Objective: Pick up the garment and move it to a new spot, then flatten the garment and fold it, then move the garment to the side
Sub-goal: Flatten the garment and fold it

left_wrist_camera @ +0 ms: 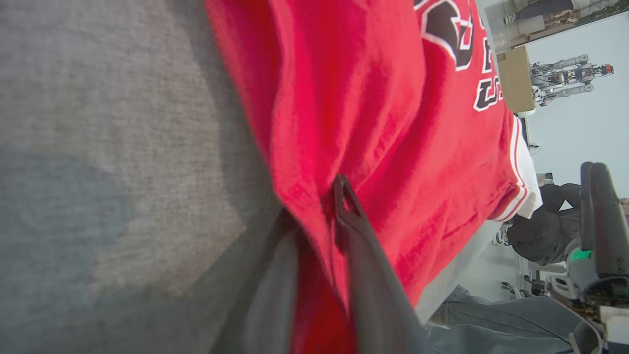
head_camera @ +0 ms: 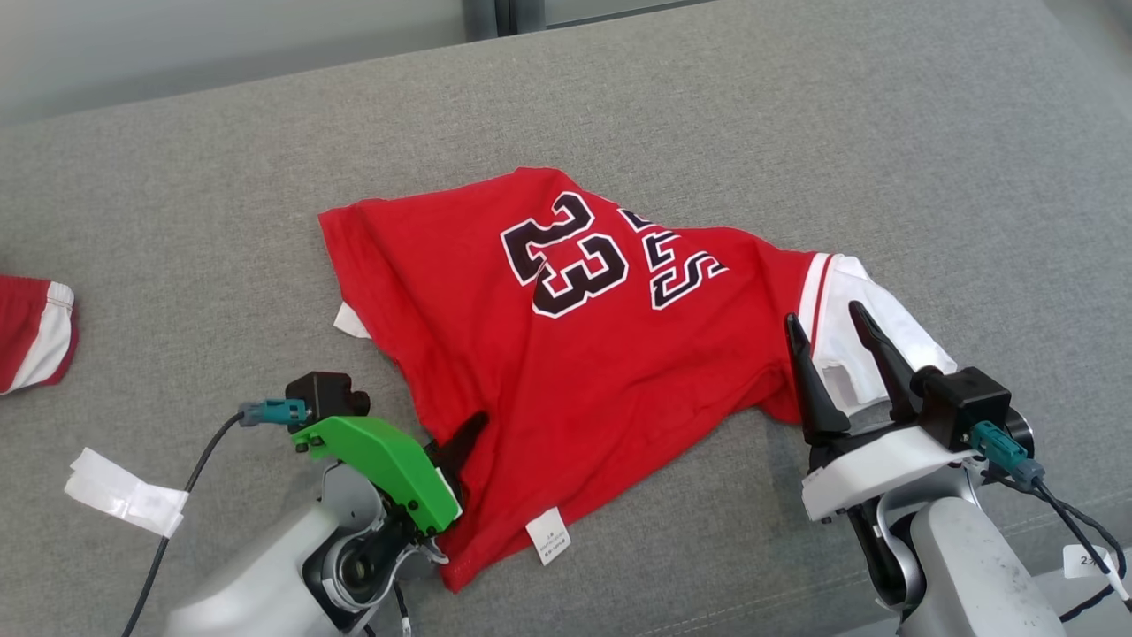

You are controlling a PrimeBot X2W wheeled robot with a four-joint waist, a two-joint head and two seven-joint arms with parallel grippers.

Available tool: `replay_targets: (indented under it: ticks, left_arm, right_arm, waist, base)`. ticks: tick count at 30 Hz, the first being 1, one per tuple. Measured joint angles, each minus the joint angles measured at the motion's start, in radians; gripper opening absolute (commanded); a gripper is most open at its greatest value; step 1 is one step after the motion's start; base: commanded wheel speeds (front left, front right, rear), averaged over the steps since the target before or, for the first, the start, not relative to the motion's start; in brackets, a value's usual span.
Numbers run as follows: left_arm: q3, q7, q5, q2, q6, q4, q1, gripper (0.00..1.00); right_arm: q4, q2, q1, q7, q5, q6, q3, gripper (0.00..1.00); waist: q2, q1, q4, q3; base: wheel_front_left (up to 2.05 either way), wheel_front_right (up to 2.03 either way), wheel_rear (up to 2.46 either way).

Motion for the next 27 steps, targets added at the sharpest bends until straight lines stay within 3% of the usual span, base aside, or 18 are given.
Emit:
replay_targets:
  ticks: [10,17,18,19,20,27]
  left_arm:
    - [0.067,-0.129,0.091,0.008,-0.052,0.127,-0.169,0.00]
    - [0.060,-0.076,0.119,0.028,-0.039,0.230,-0.237,0.00]
    - [0.055,-0.063,0.118,0.026,-0.036,0.245,-0.237,0.32]
    - [0.050,-0.057,0.118,0.024,-0.033,0.257,-0.236,0.70]
    - [0.048,-0.057,0.118,0.021,-0.034,0.267,-0.236,1.00]
    - [0.041,-0.130,0.154,0.014,-0.027,0.337,-0.236,1.00]
  right_arm:
    - [0.003,0.009,-0.005,0.000,0.002,0.000,-0.002,1.00]
    - [0.010,0.012,-0.016,0.000,0.006,0.000,0.015,1.00]
    - [0.011,0.012,-0.018,0.000,0.006,0.000,0.016,1.00]
    - [0.012,0.013,-0.018,0.000,0.006,0.000,0.018,1.00]
    - [0.012,0.013,-0.018,0.000,0.006,0.000,0.019,1.00]
    - [0.010,0.014,-0.013,0.000,0.006,0.000,0.008,1.00]
  waist:
    - [0.0000,0.0000,-0.004,0.003]
    - [0.0000,0.0000,-0.017,0.000]
    - [0.0000,0.0000,-0.020,-0.001]
    - [0.0000,0.0000,-0.022,-0.001]
    - [0.0000,0.0000,-0.025,-0.001]
    - [0.0000,0.0000,-0.025,-0.002]
  base:
    - [0.00,0.00,0.00]
    - [0.00,0.00,0.00]
    - [0.00,0.00,0.00]
    - [0.00,0.00,0.00]
    - [0.00,0.00,0.00]
    - [0.00,0.00,0.00]
